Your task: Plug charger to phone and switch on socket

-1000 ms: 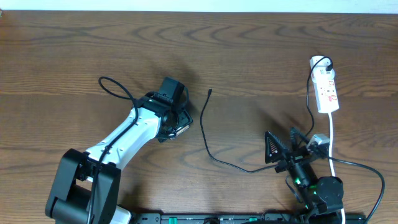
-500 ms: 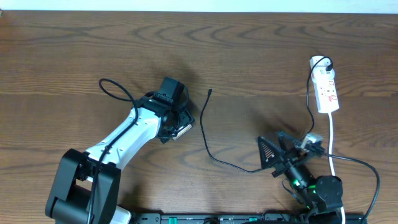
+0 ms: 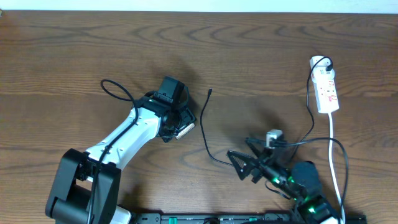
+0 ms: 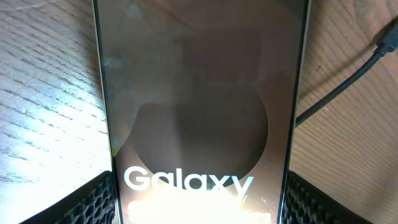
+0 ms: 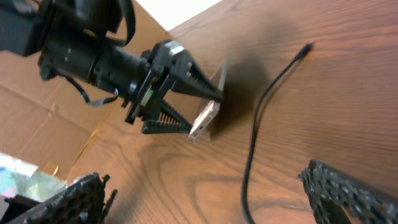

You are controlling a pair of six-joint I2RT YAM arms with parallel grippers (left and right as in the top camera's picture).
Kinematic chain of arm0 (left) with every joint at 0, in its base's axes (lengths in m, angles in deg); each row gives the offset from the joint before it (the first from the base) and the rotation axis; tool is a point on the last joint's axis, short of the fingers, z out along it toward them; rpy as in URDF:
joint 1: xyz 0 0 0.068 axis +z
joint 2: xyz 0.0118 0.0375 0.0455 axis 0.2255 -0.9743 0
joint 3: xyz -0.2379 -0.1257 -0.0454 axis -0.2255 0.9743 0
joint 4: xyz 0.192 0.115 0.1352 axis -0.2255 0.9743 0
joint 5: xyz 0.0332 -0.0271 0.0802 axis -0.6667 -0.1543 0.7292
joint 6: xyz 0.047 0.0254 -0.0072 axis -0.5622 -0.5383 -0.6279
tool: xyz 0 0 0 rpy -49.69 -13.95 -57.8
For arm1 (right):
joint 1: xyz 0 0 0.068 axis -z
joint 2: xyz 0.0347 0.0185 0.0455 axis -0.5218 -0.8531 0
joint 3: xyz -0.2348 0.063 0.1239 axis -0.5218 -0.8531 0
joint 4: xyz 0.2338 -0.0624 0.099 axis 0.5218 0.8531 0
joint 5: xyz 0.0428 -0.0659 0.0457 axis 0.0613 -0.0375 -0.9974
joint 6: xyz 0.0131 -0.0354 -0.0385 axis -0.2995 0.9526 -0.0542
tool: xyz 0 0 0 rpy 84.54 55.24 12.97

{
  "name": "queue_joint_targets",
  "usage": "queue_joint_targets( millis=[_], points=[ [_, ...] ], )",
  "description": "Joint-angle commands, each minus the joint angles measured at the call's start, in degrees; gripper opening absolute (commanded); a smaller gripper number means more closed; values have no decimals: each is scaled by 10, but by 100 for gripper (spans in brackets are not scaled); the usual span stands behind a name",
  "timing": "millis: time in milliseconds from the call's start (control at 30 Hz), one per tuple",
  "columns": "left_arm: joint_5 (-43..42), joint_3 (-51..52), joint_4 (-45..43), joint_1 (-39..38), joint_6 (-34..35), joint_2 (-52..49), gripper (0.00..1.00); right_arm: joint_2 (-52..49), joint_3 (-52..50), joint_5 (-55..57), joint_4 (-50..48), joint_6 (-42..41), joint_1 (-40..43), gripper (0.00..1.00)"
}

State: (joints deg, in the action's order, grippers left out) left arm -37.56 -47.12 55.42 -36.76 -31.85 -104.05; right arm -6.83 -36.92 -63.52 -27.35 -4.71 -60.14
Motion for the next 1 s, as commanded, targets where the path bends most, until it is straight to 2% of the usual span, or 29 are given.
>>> queue_joint_targets(
  millis=[0, 200, 367, 433, 700, 967],
  points=[
    [-16, -5, -2, 9, 5, -3, 7, -109, 9, 38, -66, 0, -43, 99],
    [-20, -5, -2, 18, 5, -3, 7, -335, 106, 41, -132, 2, -92, 96],
    [-28, -5, -2, 18, 5, -3, 7, -465, 179, 40, -178, 5, -122, 93],
    [-30, -5, -2, 18, 5, -3, 7, -520, 208, 40, -198, 5, -135, 88],
    [-35, -5, -4, 18, 10, -3, 8, -608, 252, 49, -249, 5, -168, 71],
    [-35, -5, -4, 18, 10, -3, 7, -658, 277, 95, -255, -28, -171, 66]
  ],
)
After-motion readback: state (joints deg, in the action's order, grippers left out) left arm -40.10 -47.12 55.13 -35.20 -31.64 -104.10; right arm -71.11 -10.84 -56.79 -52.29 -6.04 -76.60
